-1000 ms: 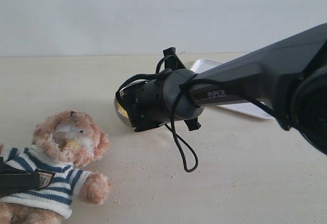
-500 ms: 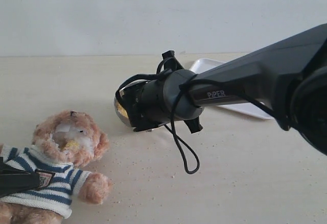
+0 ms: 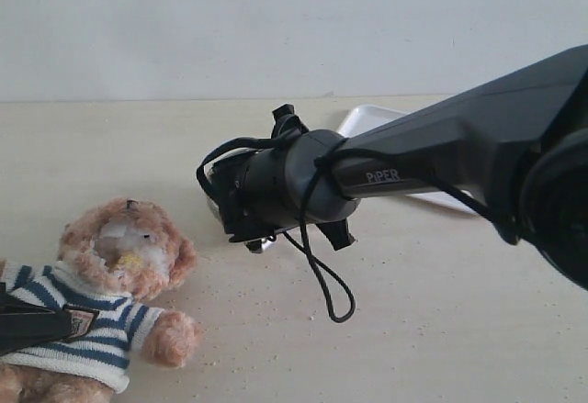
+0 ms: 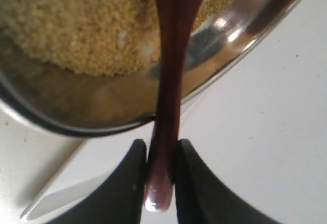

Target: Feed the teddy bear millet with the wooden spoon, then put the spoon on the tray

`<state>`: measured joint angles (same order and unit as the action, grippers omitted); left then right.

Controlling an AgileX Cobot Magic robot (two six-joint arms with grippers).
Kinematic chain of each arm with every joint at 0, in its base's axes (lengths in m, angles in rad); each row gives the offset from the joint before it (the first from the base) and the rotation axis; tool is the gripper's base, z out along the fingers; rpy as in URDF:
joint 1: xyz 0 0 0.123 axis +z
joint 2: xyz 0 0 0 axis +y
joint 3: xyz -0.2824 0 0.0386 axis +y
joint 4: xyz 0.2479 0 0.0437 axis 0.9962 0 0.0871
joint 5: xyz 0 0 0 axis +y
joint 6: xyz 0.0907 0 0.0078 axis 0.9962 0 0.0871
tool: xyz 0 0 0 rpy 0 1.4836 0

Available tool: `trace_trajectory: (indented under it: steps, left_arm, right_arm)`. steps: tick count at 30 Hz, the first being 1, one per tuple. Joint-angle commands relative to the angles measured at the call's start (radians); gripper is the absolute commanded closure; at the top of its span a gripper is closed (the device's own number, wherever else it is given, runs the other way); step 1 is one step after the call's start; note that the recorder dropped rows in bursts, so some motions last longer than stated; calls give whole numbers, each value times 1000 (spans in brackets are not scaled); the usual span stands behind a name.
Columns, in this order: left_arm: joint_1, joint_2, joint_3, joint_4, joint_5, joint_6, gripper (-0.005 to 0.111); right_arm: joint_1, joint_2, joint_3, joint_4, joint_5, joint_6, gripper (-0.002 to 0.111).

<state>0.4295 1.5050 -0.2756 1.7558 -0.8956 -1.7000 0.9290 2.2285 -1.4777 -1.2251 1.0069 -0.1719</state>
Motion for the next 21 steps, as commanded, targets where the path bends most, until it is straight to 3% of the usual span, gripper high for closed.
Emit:
trace_trajectory:
  steps: [1,21]
  left_arm:
    - [3,-9,2,-11,-21,4,101]
    - [3,-9,2,-11,-21,4,101]
  right_arm:
    - [1,-3,0,61,3,-61,107]
    - [1,-9,0,98,31,-146,109]
